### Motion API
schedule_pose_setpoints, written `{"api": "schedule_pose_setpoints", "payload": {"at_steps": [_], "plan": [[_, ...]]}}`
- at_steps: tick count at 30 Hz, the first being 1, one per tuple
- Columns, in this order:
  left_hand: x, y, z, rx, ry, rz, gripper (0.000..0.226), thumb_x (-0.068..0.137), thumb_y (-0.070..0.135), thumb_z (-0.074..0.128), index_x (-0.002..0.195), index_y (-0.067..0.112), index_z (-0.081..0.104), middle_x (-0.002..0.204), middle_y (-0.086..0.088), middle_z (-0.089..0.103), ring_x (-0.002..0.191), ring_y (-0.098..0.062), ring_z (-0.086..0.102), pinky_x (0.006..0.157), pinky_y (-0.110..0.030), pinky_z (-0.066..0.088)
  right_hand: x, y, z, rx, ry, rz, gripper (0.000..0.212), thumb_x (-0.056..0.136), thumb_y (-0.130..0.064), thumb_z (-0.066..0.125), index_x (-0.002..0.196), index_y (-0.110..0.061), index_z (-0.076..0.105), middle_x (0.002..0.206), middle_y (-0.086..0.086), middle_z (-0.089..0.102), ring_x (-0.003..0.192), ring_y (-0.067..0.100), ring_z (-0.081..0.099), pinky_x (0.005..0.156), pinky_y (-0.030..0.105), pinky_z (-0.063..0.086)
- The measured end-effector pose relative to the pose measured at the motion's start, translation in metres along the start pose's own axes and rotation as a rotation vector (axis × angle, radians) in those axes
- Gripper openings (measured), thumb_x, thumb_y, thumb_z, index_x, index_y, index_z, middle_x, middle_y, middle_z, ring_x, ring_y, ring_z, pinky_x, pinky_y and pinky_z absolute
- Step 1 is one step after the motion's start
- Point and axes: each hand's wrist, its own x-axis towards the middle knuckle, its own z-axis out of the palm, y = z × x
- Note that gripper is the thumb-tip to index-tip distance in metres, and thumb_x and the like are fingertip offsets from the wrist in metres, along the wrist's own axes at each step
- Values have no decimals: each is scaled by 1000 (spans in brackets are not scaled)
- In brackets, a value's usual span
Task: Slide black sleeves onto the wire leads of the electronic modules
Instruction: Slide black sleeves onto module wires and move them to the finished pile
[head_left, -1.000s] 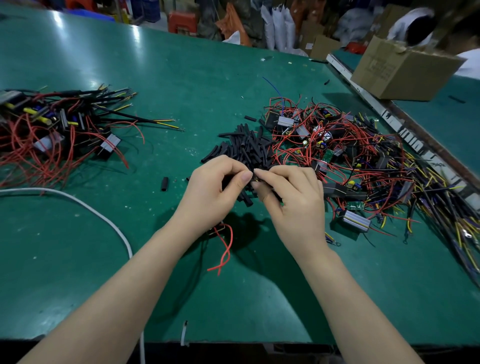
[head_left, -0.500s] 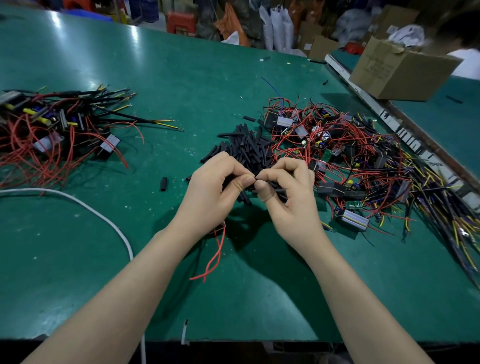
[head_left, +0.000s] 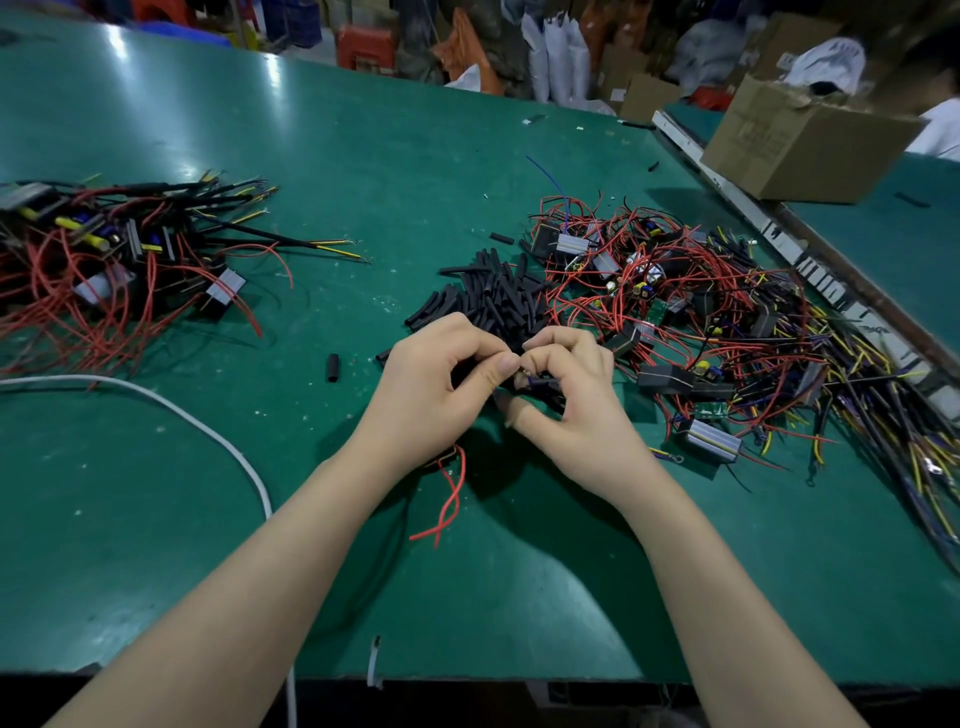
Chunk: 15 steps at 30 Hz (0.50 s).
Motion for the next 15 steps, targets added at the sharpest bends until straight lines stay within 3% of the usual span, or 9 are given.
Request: {"api": "schedule_pose_setpoints", "payload": {"at_steps": [3,8,15], "plan": [[0,1,1,-8,-17,14,10,86,14,63,81,11,72,73,5,55,70,-5,49,68,-10,37,1,0,1,-22,83,-36,25,78,-11,75,78,-23,54,109,-7,40,108,14,32,93,25,26],[0,-1,2,-18,0,-3,9,86,14,65,82,12,73,74,-1,58,69,-7,50,68,-14,39,0,1,5,-10,153,-76,18,77,-21,77,78,-11,61,105,-6,43,106,17,36,93,15,26],[0,-3,1,-9,34,-20,8,87,14,66,84,10,73,74,13,51,70,3,49,68,-9,34,2,4,3,-185,388,-269,12,79,-21,76,83,-10,72,102,3,54,96,27,48,88,25,34]]}}
